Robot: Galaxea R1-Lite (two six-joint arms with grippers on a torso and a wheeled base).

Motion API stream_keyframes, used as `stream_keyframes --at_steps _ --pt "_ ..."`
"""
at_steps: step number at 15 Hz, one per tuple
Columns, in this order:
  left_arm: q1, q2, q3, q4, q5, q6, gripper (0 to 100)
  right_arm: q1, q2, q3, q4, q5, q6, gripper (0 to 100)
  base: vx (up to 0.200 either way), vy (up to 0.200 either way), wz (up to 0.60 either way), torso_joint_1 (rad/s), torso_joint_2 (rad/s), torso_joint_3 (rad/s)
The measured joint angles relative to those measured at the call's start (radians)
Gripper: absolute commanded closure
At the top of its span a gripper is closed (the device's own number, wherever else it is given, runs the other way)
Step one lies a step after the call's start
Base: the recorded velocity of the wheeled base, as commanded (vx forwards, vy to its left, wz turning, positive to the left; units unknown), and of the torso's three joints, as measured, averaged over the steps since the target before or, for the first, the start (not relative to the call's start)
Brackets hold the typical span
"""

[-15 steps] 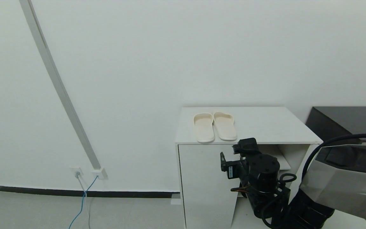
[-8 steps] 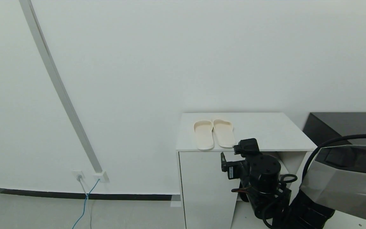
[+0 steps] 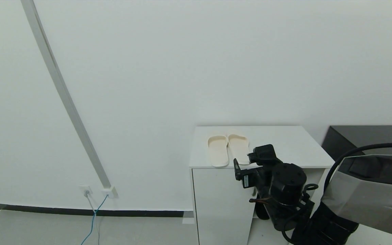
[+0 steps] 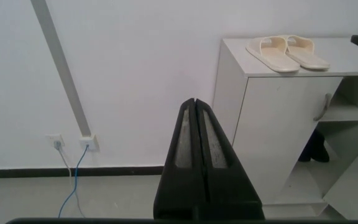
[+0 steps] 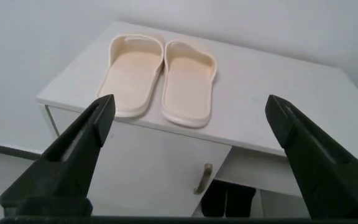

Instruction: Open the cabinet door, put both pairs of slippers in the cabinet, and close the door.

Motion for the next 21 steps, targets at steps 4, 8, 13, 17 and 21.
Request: stream_keyframes --at_steps 4,8,13,17,21 --pt "0.0 0.0 0.0 0.0 -0.001 0.001 100 -0.031 -0.013 -0.135 0.254 0.0 0.049 0 0.0 0.0 0.0 0.0 0.0 0.0" --pt "0.0 0.0 0.0 0.0 -0.002 0.0 100 -0.045 -0.062 -0.307 0.596 0.0 0.169 0 0.0 0.0 0.0 0.0 0.0 0.0" --pt "0.0 0.0 0.0 0.0 -0.003 0.001 100 -0.042 -0.09 -0.389 0.729 0.0 0.222 0 0.2 0.0 0.0 -0.001 0.0 0.003" --pt "0.0 0.0 0.0 0.0 -0.003 0.001 100 -0.029 -0.085 -0.381 0.729 0.001 0.248 0 0.2 0.0 0.0 0.005 0.0 0.0" --pt "0.0 0.0 0.0 0.0 -0.003 0.003 100 -0.007 -0.027 -0.359 0.73 0.094 0.34 0 0.05 0.0 0.0 0.001 0.0 0.001"
